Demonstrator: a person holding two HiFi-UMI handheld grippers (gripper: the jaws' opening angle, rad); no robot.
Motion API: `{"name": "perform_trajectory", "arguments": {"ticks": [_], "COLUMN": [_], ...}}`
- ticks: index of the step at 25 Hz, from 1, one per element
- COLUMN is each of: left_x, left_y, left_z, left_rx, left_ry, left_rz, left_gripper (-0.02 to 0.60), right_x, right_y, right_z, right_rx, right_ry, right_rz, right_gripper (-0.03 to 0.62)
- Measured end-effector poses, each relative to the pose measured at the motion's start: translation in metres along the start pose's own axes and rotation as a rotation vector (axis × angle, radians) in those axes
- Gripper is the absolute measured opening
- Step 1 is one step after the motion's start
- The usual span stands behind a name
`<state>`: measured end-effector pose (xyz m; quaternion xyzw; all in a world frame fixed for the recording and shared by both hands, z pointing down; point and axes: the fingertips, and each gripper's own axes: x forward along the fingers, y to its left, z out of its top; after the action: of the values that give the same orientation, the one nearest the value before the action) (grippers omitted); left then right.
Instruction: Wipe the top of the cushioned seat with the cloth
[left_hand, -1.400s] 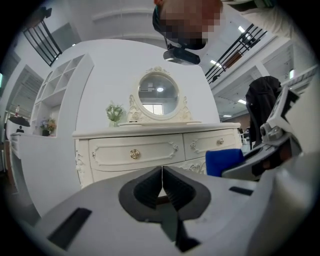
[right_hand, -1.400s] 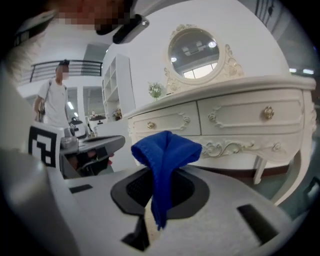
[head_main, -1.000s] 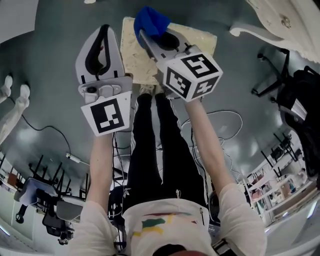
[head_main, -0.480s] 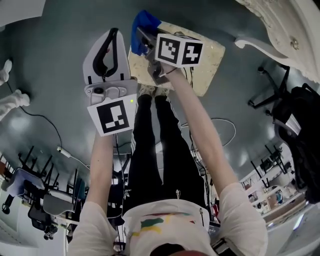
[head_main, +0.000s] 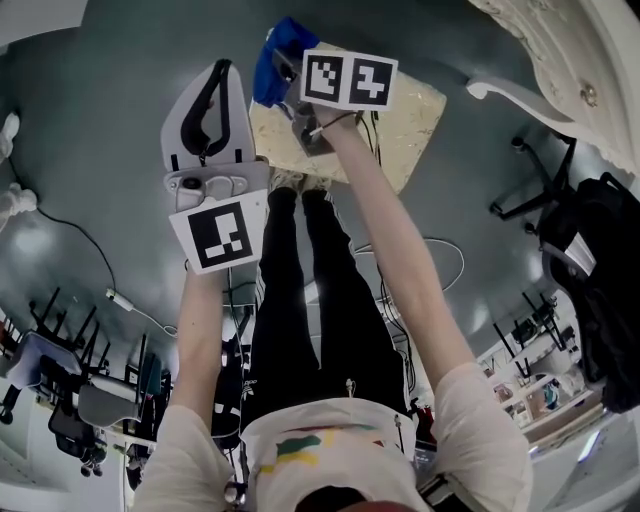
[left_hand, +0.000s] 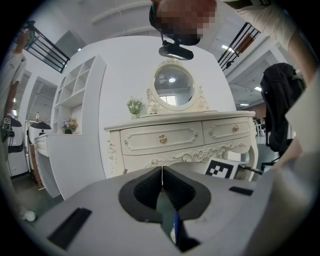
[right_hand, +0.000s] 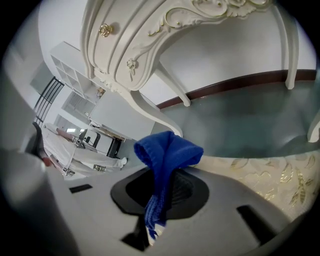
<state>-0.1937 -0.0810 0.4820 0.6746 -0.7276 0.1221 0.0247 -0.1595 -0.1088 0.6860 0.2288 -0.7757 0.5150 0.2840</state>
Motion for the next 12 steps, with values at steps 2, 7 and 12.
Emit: {"name": "perform_trajectory", "arguments": {"ticks": [2,7,12], "left_x": [0.0,0.001,0.003], "left_y": [-0.002,-0.007,-0.016], "left_z": [0.001,0.002,0.009], "left_rx": [0.002,0.012,0.02], "left_ry": [-0.001,0.006,-0.005], "left_rz": [-0.002,-0.005,-0.014], "left_gripper": [0.006,0.006,0.006], "right_x": [0.0,-0.004,-0.021], "right_y": [-0.002,-0.01,-0.025], "right_z": [-0.001,-0.002,-0.005], "right_rx": [-0.016,-0.019,-0.03], "right_ry": [0.014,0.031,0.041], "right_rz": [-0.012,-0.026,-0.054], "right_gripper": [0.032,0.032,0.032]}}
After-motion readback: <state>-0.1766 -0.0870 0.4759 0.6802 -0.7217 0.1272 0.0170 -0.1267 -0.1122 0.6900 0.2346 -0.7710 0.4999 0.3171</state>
